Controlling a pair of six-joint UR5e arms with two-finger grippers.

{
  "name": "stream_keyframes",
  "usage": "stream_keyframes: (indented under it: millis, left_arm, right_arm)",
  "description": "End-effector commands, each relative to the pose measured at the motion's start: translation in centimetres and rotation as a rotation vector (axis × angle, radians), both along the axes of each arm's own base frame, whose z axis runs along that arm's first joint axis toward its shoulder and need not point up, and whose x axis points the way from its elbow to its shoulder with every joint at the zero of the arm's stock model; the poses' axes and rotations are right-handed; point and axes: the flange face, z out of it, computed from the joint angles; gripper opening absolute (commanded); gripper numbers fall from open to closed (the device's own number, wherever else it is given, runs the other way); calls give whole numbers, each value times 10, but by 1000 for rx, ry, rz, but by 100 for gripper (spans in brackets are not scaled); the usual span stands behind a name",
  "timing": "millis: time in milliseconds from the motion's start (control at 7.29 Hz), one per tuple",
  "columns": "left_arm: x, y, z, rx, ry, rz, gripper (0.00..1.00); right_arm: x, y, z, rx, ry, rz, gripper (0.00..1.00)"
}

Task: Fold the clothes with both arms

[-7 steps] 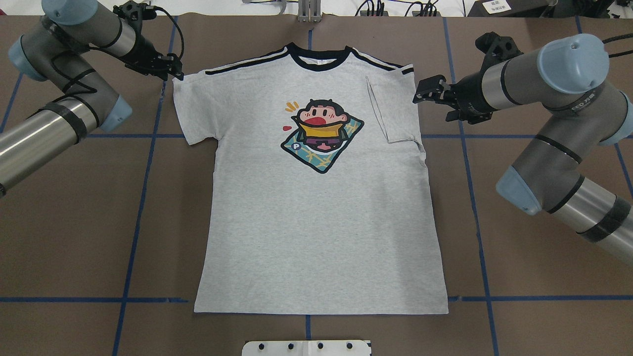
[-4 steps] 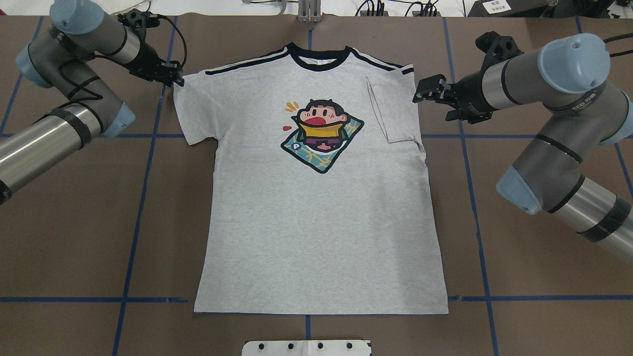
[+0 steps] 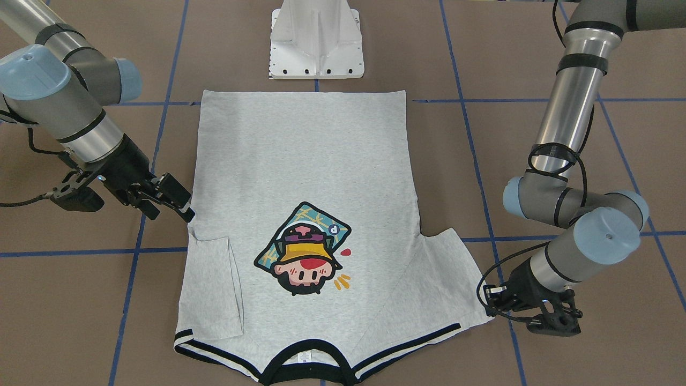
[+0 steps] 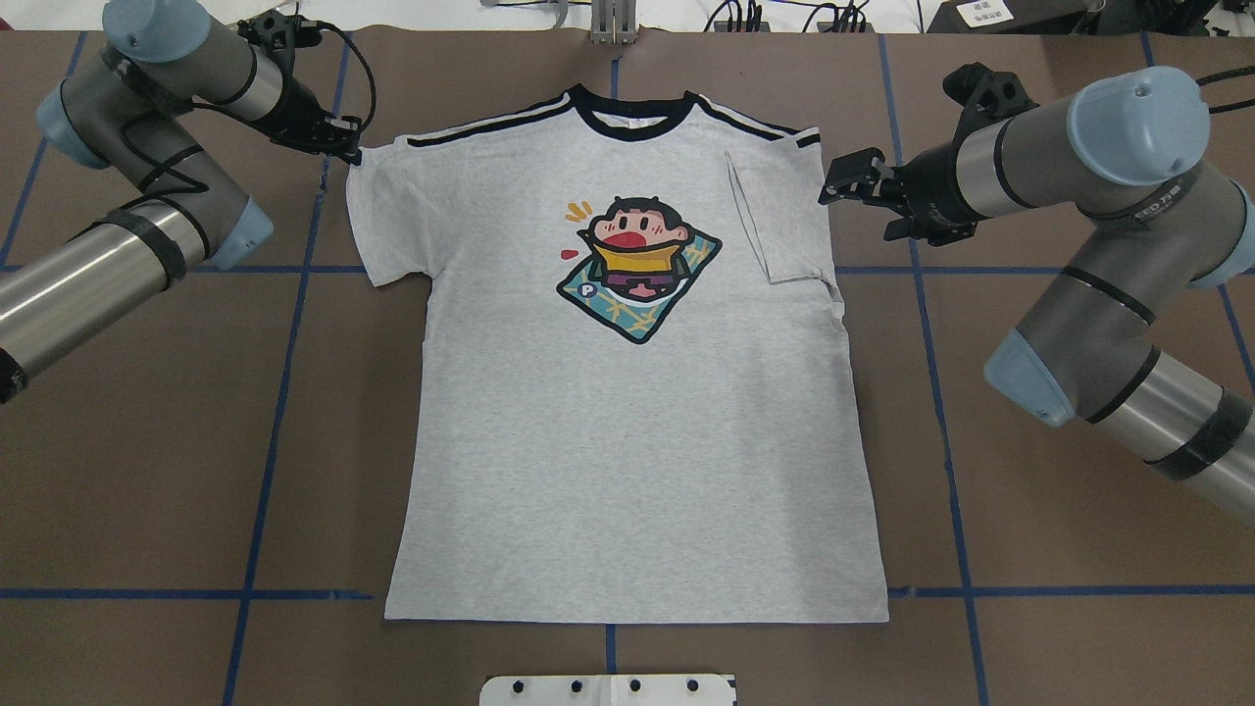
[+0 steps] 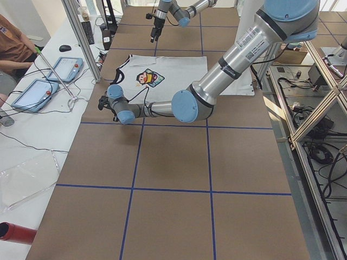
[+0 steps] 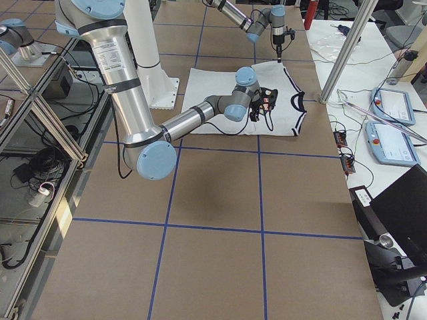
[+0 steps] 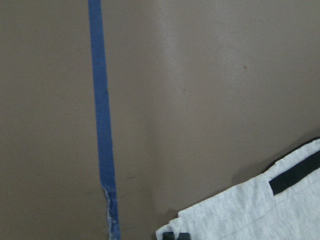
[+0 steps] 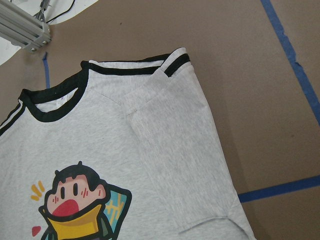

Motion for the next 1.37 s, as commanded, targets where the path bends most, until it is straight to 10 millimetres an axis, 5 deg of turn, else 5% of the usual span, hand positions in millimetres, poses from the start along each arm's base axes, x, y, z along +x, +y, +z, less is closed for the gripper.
stream_keyframes:
  millis: [0,274,411,686,1097,1234]
  left_arm:
    - [2,3,-55,-1,82,-38,0]
    - [30,26,-119,-56,187,-64,0]
    - [59,36,-150,-112,220,-68,0]
    - [106,40,-163,-62,170,-188,0]
    - [120,19,-168,-34,142,-264,0]
    - [121,19,-169,-27,144,-267,51]
  right_arm:
    - [1,0,2,-1,2,1,100]
    - [0,-1,4,-4,6,3,100]
    - [-1,-1,5,-6,8,2,100]
    - [-5,-4,10,-6,24,22,100]
    - [-11,-6,11,-3,34,33,100]
    - [-12,-7,11,-2,38,41,100]
